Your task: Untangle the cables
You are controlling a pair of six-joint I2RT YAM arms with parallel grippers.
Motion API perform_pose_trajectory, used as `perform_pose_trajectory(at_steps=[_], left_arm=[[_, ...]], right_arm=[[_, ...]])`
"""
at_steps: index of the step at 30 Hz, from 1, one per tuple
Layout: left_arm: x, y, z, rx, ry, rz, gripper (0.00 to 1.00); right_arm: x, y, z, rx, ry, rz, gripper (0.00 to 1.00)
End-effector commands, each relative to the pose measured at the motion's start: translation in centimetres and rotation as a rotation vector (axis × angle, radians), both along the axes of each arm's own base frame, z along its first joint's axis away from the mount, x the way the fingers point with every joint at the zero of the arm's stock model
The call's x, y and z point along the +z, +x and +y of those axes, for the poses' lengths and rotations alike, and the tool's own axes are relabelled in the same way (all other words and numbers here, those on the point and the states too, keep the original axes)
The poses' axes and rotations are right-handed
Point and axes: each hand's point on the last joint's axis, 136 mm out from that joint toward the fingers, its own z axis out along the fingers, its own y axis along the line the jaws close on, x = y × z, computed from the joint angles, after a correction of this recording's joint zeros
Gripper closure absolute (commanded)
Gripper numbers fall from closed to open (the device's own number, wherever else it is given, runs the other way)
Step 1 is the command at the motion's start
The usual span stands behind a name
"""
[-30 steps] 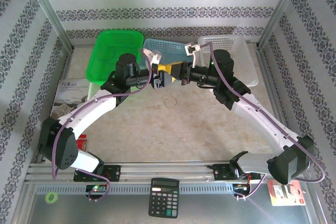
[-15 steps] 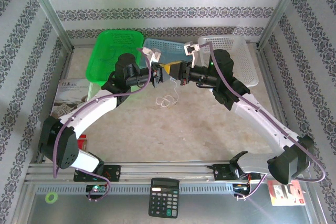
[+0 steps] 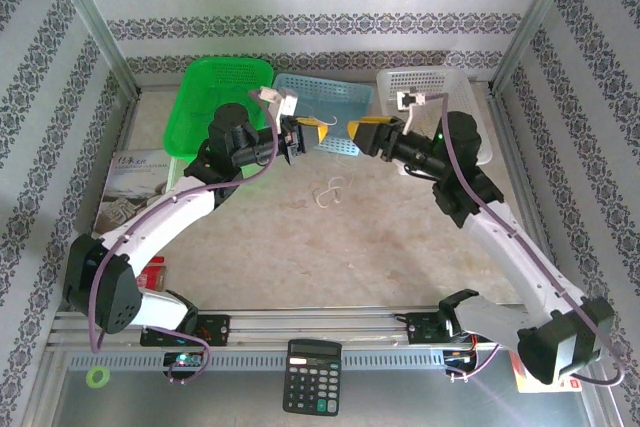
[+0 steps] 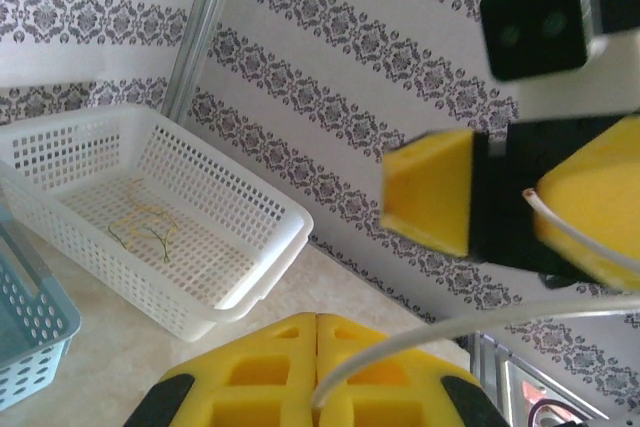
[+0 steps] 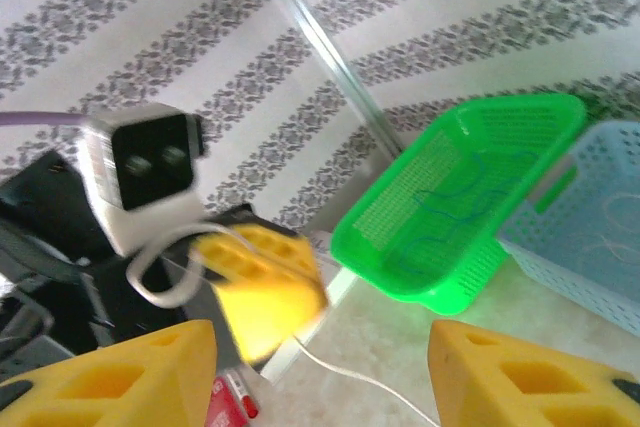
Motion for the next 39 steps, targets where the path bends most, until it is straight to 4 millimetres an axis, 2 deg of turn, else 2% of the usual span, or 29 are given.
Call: perform_pose_trajectory(at_steps=[1, 11, 15, 21, 25, 30, 33, 39], left_arm=[[4.3, -0.6, 0.5, 0.023, -0.065, -0.071, 1.0], [7.1, -0.6, 1.9, 0.107, -0.091, -0.131, 1.0], [7.8, -0.5, 2.2, 0.125, -0.101, -0.147, 1.0], [9.3, -0.3, 2.9, 0.163, -0.149, -0.168, 1.0], [10.3, -0.5, 3.5, 0.191, -0.191, -0.186, 1.0], [11.6, -0.9, 4.5, 0.229, -0.237, -0.214, 1.0], [12.2, -0.9, 4.9, 0.249, -0.261, -0.229, 1.0], [13.2, -0.6, 5.2, 0.265, -0.308, -0.247, 1.0]], right_arm=[[-2.1, 0.0, -1.0, -0.041, 0.003, 0.03, 0.39], [-11.8, 0.0, -1.3, -0.062, -0.006, 0.227, 0.38], [-14.5, 0.4, -1.1, -0.069, -0.014, 0.276, 0.4], [-17.2, 0.8, -0.6, -0.059, -0.015, 0.326, 0.42], [-18.1, 0.8, 0.5, -0.012, 0.0, 0.351, 0.42], [-18.2, 1.0, 2.1, 0.041, 0.039, 0.355, 0.41], [-17.6, 1.3, 2.8, 0.062, 0.068, 0.35, 0.41], [-15.2, 2.1, 4.0, 0.093, 0.16, 0.318, 0.41]])
